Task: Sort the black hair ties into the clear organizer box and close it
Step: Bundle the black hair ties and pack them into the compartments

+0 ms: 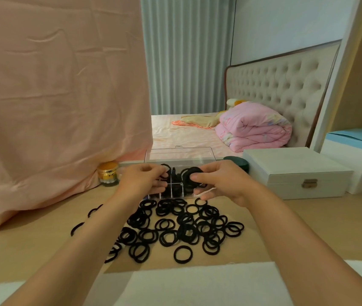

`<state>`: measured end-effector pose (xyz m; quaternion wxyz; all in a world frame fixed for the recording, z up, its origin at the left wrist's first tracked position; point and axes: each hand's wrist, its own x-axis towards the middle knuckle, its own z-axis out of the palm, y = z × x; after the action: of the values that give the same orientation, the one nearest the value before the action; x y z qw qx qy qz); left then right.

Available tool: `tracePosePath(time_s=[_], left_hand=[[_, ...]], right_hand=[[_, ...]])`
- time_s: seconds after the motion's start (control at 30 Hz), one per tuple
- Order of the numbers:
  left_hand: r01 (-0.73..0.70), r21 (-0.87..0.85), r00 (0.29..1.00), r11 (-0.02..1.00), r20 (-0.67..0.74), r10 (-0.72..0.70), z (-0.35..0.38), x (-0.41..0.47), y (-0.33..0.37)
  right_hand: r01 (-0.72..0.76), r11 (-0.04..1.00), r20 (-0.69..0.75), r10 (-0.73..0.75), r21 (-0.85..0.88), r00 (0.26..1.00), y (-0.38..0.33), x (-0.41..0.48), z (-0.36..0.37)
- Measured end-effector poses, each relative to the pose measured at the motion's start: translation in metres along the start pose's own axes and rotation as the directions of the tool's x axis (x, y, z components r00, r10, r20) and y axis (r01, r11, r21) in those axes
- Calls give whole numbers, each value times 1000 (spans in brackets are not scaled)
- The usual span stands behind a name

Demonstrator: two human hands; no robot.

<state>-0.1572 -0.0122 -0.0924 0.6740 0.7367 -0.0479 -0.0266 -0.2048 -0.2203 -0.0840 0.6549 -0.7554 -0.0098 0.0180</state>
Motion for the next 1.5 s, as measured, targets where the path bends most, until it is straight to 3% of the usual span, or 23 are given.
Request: tracePosePath(time_s=[0.07,0.13,0.2,0.27,0.4,0.53,0.77,0.87,0.93,1.0,1.03,1.17,1.3,1.5], left_hand=[[-17,30,998,999,55,15,7,2,0],[23,-13,975,1000,223,-20,16,3,3],[65,-80,930,995,367,-31,24,4,5],[86,-123,904,989,426,-26,31,7,7],[53,-63,870,997,493,-15,38,14,14],[-135,129,867,982,495,54,39,23,15],[-208,150,895,967,427,126,40,34,4],[-408,406,901,817,321,291,31,45,-5],[-513,631,858,582,363,363,25,50,-13],[-542,751,837,377,445,318,23,55,-24],[-534,773,844,343,462,273,22,56,-29],[-514,791,858,333,465,219,19,61,-35],[-514,788,857,338,484,175,12,63,-32],[-510,768,857,387,492,154,3,62,-27]], right_hand=[[25,997,66,-30,77,997,-4,-2,-7],[40,994,108,-51,98,993,-6,-3,-8],[53,997,69,-57,57,996,-5,-1,-8],[56,998,-15,-56,17,998,-2,1,-9],[45,999,-159,-45,-2,986,2,6,-12],[9,999,-146,-15,-41,989,5,7,-14],[25,988,-280,-68,-156,958,14,12,-8],[14,982,-348,-80,-189,934,12,14,-7],[18,983,-393,-90,-185,915,8,16,-8],[-4,971,-433,-102,-237,896,6,22,-8],[-29,955,-444,-110,-295,889,6,27,-8],[-154,784,-411,-139,-602,901,8,55,-3],[-251,445,-336,-123,-860,934,4,82,4],[-294,15,-294,18,-956,956,-10,109,25]])
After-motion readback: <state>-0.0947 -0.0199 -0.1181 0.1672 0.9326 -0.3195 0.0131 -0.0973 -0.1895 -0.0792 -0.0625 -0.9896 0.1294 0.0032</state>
